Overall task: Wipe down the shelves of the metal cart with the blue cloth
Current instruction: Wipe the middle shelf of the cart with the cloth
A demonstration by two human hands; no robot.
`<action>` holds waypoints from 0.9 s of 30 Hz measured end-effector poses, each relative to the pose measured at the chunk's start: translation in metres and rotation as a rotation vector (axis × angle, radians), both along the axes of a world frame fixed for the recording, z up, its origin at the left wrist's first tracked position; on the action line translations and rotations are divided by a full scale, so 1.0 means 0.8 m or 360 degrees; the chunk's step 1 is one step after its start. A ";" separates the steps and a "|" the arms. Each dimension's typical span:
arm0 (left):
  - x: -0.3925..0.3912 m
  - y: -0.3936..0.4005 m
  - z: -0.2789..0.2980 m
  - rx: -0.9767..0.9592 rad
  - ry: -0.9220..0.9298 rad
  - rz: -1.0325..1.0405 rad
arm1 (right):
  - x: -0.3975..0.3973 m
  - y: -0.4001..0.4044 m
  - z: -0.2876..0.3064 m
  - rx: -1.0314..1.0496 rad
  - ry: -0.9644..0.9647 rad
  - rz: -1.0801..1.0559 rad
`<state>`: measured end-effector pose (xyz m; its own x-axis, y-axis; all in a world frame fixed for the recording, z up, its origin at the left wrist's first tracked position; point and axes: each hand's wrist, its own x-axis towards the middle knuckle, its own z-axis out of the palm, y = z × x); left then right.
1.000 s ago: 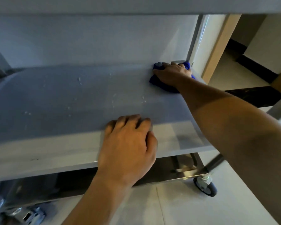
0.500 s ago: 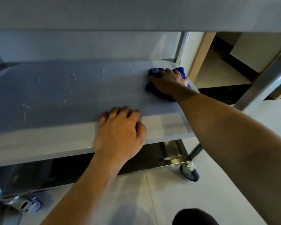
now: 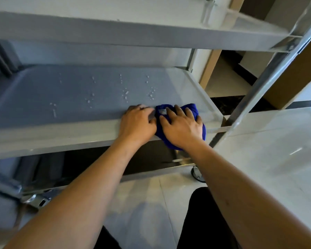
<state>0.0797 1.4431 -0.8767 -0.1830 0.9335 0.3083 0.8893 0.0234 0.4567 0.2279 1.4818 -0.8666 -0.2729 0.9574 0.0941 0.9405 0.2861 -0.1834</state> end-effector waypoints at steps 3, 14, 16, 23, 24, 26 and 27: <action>-0.033 -0.033 -0.001 0.0111 0.0104 0.0119 | -0.038 -0.026 -0.006 0.0028 -0.0019 0.0122; -0.092 -0.051 0.010 0.0096 0.0346 0.0176 | -0.096 0.047 0.009 -0.0204 -0.0095 0.0190; -0.092 -0.042 0.014 0.0058 0.0347 0.0152 | -0.103 0.067 0.014 -0.0224 -0.0118 0.0169; -0.091 -0.032 0.003 0.0160 0.0428 0.0241 | -0.142 0.146 0.012 -0.0155 -0.0076 0.0147; -0.093 -0.031 0.000 0.0190 0.0439 0.0245 | -0.149 0.160 0.012 -0.0155 -0.0074 0.0145; -0.096 -0.028 -0.002 0.0225 0.0441 0.0241 | -0.163 0.188 0.013 -0.0159 -0.0089 0.0126; -0.097 -0.027 -0.003 0.0237 0.0437 0.0240 | -0.170 0.202 0.013 -0.0163 -0.0093 0.0111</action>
<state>0.0021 1.4219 -0.8795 -0.2067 0.8434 0.4959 0.9711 0.1149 0.2094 0.0922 1.6438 -0.8562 -0.3414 0.9397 -0.0211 0.9289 0.3339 -0.1602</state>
